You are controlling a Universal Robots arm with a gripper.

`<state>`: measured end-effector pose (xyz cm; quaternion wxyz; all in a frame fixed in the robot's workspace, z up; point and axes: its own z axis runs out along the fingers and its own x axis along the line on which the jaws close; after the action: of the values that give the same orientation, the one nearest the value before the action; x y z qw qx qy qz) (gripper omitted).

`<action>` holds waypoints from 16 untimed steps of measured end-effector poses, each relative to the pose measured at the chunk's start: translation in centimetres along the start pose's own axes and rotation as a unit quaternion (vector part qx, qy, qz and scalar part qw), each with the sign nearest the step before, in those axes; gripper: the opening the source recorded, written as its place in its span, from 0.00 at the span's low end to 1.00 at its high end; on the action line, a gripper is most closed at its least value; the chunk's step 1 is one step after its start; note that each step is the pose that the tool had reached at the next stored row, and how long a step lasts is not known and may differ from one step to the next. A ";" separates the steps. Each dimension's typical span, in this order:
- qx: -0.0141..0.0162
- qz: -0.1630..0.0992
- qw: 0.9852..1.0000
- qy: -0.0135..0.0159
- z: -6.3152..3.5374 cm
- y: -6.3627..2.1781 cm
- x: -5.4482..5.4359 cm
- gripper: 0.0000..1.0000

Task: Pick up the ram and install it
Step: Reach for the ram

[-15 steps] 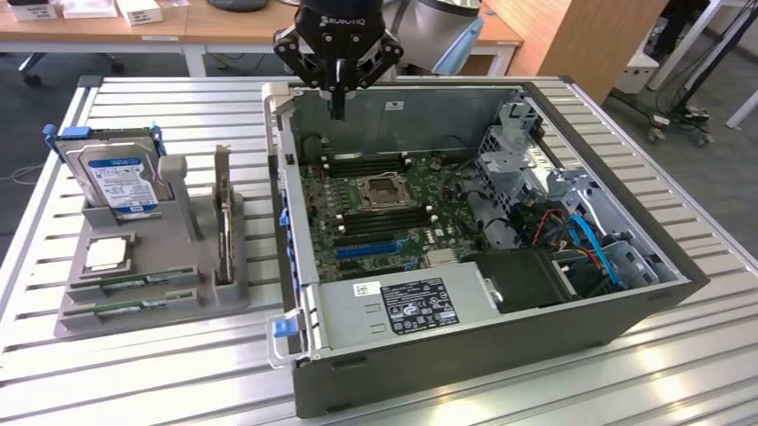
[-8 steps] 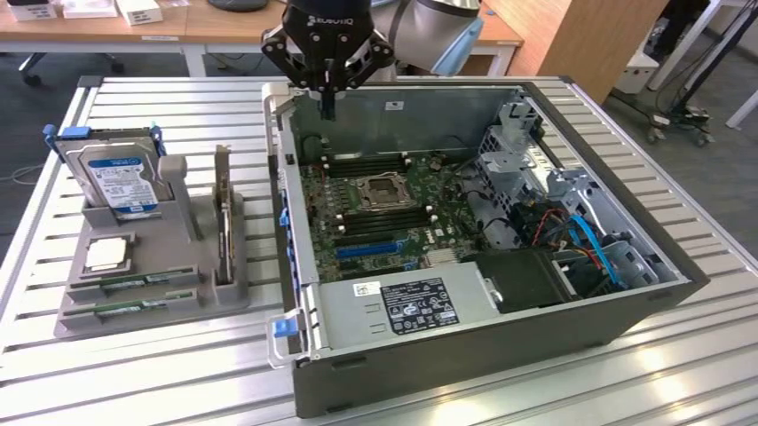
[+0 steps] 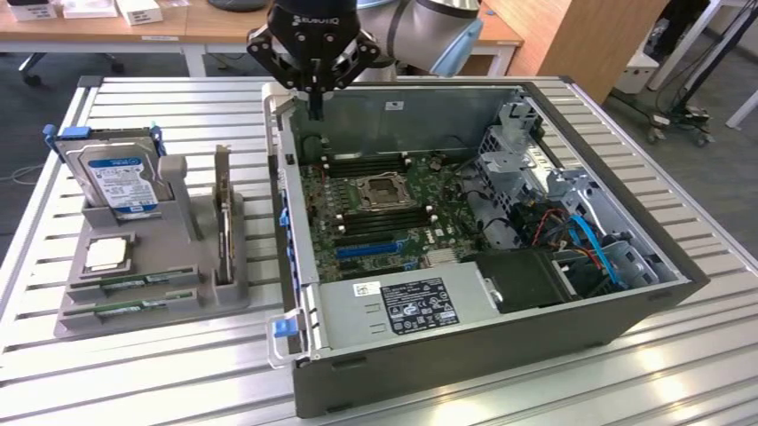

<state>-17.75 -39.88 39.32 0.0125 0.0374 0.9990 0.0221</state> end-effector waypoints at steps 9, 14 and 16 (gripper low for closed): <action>0.000 0.000 1.000 0.000 -0.04 -0.12 1.6 0.10; 0.000 0.000 1.000 0.000 -0.07 -0.18 2.5 0.10; 0.000 0.000 1.000 0.000 -0.07 -0.21 2.8 0.10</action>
<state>-20.56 -39.89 39.32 0.0125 0.0374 0.9990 0.0221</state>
